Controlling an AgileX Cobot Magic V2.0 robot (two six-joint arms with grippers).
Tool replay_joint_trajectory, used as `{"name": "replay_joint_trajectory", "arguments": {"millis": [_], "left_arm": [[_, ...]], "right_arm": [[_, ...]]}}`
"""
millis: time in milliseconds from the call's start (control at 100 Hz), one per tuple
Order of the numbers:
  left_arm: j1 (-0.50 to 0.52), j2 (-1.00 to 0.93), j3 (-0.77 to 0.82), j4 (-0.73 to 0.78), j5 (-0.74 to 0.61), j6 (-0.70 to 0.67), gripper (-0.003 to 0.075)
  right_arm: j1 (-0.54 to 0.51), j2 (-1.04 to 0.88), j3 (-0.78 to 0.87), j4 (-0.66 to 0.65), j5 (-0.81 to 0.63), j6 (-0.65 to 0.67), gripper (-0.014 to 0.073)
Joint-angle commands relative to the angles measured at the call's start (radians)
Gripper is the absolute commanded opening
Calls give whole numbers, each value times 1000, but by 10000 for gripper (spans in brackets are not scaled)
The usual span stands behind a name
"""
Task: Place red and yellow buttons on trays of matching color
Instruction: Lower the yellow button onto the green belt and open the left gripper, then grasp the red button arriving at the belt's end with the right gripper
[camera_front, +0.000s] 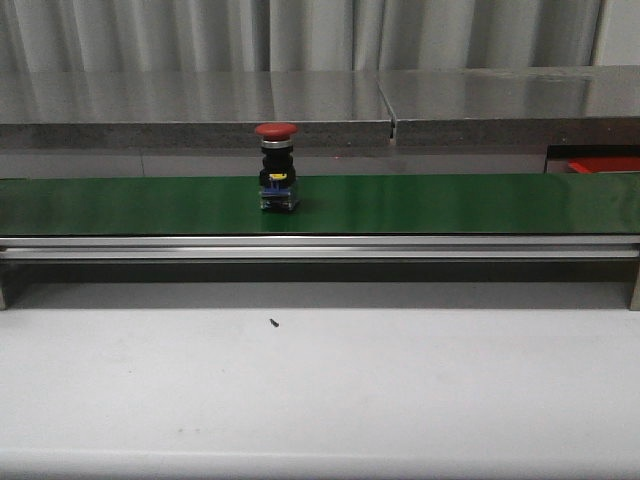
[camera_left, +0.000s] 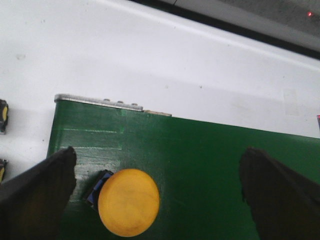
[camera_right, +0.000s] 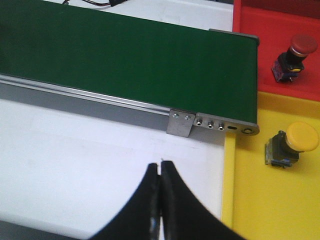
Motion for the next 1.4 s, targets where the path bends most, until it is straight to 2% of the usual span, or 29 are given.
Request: {"name": "replay_joint_trajectory", "arguments": {"millis": [0, 150, 250, 460, 600, 690, 910, 1080, 1170, 1240, 1310, 1390], "left_arm": [[-4, -104, -39, -51, -27, 26, 638], [-4, -195, -30, -74, -28, 99, 638], [-4, -286, 18, -141, -27, 187, 638], [-4, -541, 246, -259, -136, 345, 638], [-8, -714, 427, -287, -222, 371, 638], [-49, -789, 526, -275, -278, 371, 633], [-236, -955, 797, -238, -532, 371, 597], [-266, -1139, 963, -256, -677, 367, 586], [-266, -1215, 1018, -254, -700, 367, 531], [-266, -1256, 1043, -254, -702, 367, 447], [-266, -1278, 1056, -254, -702, 367, 335], [-266, -1285, 1065, -254, -702, 367, 174]], "right_arm": [[0, -3, -24, 11, -51, -10, -69], [0, -3, -24, 11, -51, -10, -69], [0, -3, -24, 11, -51, -10, -69], [0, -3, -24, 11, -51, -10, -69], [0, -3, -24, 11, -51, -10, -69], [0, -3, -24, 11, -69, -10, -69], [0, -3, -24, 11, -77, -10, -69], [0, -3, -24, 12, -78, -10, -69], [0, -3, -24, 17, -78, -10, -69], [0, -3, -24, 17, -78, -10, -69], [0, -3, -24, 23, -82, -9, -69], [0, -3, -24, 37, -84, -9, -69]]}}
